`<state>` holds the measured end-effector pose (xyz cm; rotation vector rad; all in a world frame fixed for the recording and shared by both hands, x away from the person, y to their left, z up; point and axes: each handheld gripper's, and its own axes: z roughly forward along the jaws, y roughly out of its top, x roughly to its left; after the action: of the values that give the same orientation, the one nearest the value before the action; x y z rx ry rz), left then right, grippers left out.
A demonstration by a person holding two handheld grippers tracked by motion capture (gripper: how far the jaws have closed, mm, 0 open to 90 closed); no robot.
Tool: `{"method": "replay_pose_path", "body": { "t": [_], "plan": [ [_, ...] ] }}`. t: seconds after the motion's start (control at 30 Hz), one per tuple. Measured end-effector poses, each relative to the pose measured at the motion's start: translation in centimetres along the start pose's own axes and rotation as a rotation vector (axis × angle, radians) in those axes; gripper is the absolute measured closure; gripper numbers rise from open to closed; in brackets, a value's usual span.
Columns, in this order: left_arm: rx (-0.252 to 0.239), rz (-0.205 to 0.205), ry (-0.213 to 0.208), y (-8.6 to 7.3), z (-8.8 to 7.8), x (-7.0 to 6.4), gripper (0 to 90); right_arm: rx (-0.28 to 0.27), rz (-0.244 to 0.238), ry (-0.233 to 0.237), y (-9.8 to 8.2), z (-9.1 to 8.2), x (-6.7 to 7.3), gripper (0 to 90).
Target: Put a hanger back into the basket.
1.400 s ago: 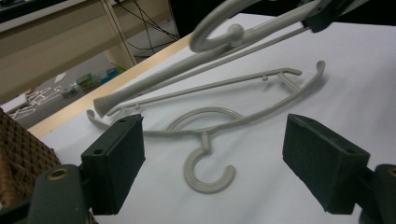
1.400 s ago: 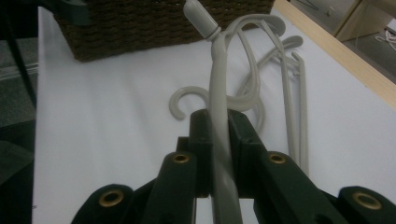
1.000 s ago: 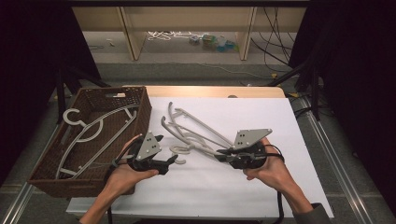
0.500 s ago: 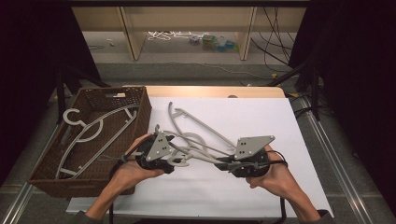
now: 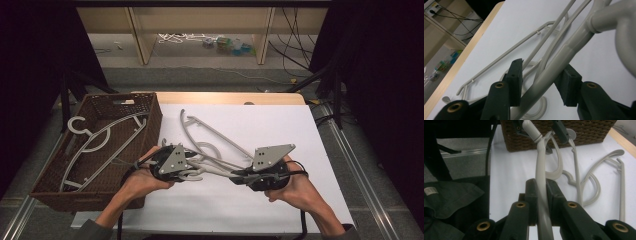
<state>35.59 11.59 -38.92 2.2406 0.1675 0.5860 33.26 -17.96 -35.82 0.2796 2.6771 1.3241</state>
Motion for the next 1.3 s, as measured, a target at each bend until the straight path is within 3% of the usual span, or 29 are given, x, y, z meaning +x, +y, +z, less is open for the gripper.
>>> {"method": "replay_pose_path", "body": {
  "t": [0.2, 0.27, 0.43, 0.63, 0.83, 0.93, 1.0, 1.03, 1.07, 1.1, 1.13, 1.17, 1.2, 1.3],
  "plan": [
    [0.018, 0.066, -0.027, 0.7, -0.2, -0.2, 65.9, -0.033, 0.020, 0.055, -0.6, -0.3, -1.0, 81.2],
    [0.023, 0.050, -0.035, 0.9, -0.2, -0.4, 66.8, -0.034, 0.018, 0.068, -0.7, -0.4, -1.3, 80.8],
    [0.044, 0.058, -0.052, 1.5, 0.1, -0.7, 68.2, -0.031, 0.022, 0.108, -1.3, -1.0, -2.0, 80.4],
    [0.054, 0.035, -0.074, 1.9, 0.5, -0.9, 69.1, -0.026, 0.016, 0.114, -1.5, -1.4, -2.5, 78.1],
    [0.052, -0.014, -0.126, 1.9, 1.2, -1.5, 71.1, -0.045, 0.036, 0.119, -1.8, -2.0, -3.1, 70.3],
    [0.051, -0.045, -0.155, 2.0, 1.2, -1.5, 71.6, -0.046, 0.031, 0.078, -1.7, -2.2, -3.1, 63.7],
    [0.037, -0.056, -0.174, 2.0, 1.2, -1.7, 73.0, -0.024, 0.003, 0.068, -1.6, -2.3, -3.1, 65.1],
    [0.032, -0.083, -0.194, 2.1, 1.1, -1.5, 76.5, -0.009, -0.005, 0.055, -1.6, -2.4, -3.2, 60.9],
    [-0.006, -0.119, -0.241, 2.2, 1.1, -1.7, 78.4, -0.005, -0.005, 0.011, -1.7, -2.3, -3.2, 58.0],
    [0.007, -0.095, -0.226, 2.4, 1.1, -1.9, 79.3, 0.014, -0.001, -0.015, -1.8, -2.3, -3.4, 60.0],
    [0.025, -0.061, -0.210, 2.6, 1.1, -2.1, 79.3, 0.012, 0.010, -0.005, -1.9, -2.3, -3.6, 61.5],
    [0.038, -0.055, -0.209, 2.7, 1.1, -2.1, 79.3, -0.001, 0.020, 0.021, -2.0, -2.3, -3.7, 61.4],
    [0.027, -0.086, -0.219, 2.7, 1.1, -2.1, 79.3, -0.011, 0.026, 0.027, -2.1, -2.4, -3.8, 61.0],
    [0.040, -0.090, -0.197, 2.6, 1.1, -1.9, 79.4, -0.026, 0.052, -0.004, -2.2, -2.6, -4.0, 56.7]
  ]
}}
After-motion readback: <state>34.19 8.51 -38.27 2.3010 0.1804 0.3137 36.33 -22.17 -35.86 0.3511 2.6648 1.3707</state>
